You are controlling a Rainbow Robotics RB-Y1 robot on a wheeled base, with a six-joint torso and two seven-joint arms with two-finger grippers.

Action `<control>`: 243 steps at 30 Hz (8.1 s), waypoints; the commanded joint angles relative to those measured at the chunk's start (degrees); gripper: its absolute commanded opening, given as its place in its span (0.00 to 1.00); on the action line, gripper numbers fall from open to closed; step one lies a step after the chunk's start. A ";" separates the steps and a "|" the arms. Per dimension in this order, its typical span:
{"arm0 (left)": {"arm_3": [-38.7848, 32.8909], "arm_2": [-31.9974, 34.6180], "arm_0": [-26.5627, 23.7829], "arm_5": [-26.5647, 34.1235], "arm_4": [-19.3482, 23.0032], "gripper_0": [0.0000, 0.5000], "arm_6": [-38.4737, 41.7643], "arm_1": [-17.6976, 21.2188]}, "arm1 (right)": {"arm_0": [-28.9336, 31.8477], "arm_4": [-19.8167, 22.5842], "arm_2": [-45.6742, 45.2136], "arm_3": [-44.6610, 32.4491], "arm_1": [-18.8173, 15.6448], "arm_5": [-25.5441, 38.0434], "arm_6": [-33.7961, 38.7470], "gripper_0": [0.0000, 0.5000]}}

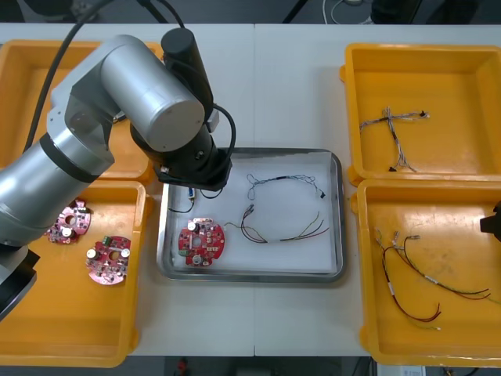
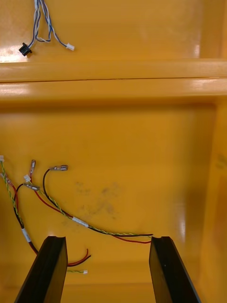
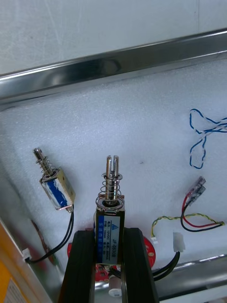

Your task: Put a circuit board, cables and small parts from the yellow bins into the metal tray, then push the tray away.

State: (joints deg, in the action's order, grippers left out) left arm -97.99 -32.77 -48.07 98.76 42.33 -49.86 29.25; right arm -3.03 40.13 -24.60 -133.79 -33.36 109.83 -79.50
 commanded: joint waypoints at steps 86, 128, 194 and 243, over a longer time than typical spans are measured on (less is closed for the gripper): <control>-21.01 49.03 27.86 11.24 10.67 1.00 -24.15 18.92 | -34.41 0.83 59.93 1.78 -2.32 -5.42 -15.16 1.00; -30.16 55.54 43.06 11.24 10.58 1.00 -27.49 18.92 | -37.75 -18.24 90.43 19.54 11.48 -18.25 -16.04 1.00; -30.24 55.36 43.06 11.24 10.41 1.00 -27.49 18.92 | -55.07 -24.75 92.72 28.68 9.98 -18.69 -18.33 0.00; -30.24 55.36 43.06 11.24 10.41 1.00 -27.49 18.92 | -67.11 -24.48 87.88 55.57 16.40 -34.16 -21.49 0.00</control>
State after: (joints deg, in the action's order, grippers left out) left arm -126.50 21.15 -6.09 109.63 52.95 -71.01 45.72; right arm -66.80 16.16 65.28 -78.59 -18.02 76.63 -98.91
